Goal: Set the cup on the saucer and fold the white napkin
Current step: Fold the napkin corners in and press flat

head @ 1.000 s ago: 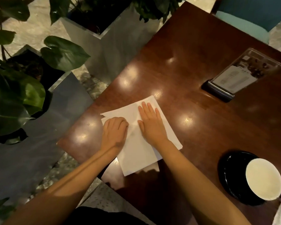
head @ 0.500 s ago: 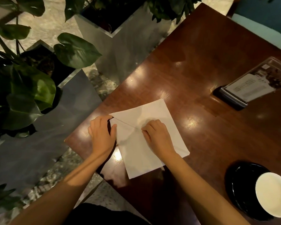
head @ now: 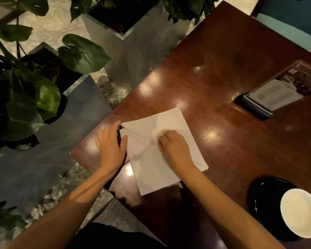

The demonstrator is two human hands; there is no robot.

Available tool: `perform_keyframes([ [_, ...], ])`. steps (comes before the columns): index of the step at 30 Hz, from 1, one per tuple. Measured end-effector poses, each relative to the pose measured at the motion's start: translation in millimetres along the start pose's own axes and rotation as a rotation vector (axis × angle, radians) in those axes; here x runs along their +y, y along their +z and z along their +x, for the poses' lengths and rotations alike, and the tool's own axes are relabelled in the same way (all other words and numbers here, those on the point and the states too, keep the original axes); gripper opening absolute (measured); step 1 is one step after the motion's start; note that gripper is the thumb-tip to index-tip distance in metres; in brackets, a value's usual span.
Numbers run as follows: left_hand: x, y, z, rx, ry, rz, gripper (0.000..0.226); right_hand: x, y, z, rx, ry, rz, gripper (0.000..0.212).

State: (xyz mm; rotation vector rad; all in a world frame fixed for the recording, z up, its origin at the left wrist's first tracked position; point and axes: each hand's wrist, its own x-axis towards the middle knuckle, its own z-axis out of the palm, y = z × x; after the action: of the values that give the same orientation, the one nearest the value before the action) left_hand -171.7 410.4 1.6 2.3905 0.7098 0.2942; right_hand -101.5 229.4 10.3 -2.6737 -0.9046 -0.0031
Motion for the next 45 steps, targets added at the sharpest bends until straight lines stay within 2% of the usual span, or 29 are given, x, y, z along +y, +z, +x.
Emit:
perform_keyframes([
  [6, 0, 0, 0, 0.001, 0.001, 0.013, 0.040, -12, 0, 8, -0.025, -0.019, -0.086, 0.029],
  [12, -1, 1, 0, -0.001, -0.005, 0.015, 0.043, -3, 1, 10, -0.102, -0.047, -0.094, 0.025],
  [20, 0, 2, 0, 0.005, 0.000, 0.023, 0.037, -24, -16, 13, -0.176, -0.081, -0.264, 0.037],
  [32, 0, 4, 0, 0.003, 0.003, 0.043, 0.040, -14, -5, 1, -0.085, -0.104, -0.269, 0.038],
  [35, 1, 2, -2, 0.040, 0.069, 0.083, 0.039, -10, -1, 0, -0.083, -0.104, -0.232, 0.036],
  [37, 3, 2, -2, 0.035, 0.199, 0.113, 0.039, -8, -1, -2, -0.078, -0.078, -0.169, 0.030],
  [40, 9, 13, -4, -0.140, 0.402, 0.233, 0.042, -4, -5, -5, -0.027, -0.028, 0.028, 0.009],
  [41, 10, 18, -6, -0.200, 0.431, 0.299, 0.044, -3, -5, -4, -0.029, -0.006, 0.076, 0.011],
  [45, 8, 26, -14, -0.269, 0.447, 0.472, 0.049, -5, 4, 6, -0.197, 0.015, 0.153, 0.054],
])
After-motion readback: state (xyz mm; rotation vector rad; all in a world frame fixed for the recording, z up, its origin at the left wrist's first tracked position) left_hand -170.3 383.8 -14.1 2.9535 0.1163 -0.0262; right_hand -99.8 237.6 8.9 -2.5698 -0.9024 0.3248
